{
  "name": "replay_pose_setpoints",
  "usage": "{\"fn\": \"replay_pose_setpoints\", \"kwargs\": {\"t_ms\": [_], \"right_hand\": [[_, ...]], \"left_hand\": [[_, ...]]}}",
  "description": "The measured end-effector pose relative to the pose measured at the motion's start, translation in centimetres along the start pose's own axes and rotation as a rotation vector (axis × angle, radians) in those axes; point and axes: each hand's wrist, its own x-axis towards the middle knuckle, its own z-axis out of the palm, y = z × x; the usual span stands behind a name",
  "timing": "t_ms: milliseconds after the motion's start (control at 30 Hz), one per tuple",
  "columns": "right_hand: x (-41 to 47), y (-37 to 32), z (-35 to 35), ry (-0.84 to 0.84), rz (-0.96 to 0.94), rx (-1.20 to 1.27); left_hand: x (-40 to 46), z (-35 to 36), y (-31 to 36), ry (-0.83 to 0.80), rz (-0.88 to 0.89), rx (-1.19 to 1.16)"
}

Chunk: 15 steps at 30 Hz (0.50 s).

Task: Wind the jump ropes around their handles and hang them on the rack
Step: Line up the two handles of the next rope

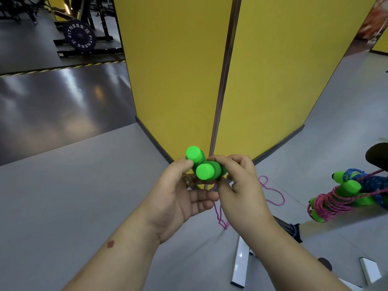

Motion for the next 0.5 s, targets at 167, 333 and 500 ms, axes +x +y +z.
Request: {"fn": "replay_pose_setpoints", "kwargs": {"t_ms": [167, 333, 500], "right_hand": [[-0.17, 0.18, 0.05, 0.038, -0.072, -0.078], [-0.28, -0.08, -0.18, 0.075, -0.111, -0.048], [-0.19, -0.13, -0.38, 0.115, -0.065, 0.045]], "left_hand": [[0.15, 0.13, 0.06, 0.001, -0.012, 0.037], [0.23, -0.14, 0.12, -0.036, -0.018, 0.107], [0.09, 0.01, 0.31, -0.078, 0.023, 0.222]]}}
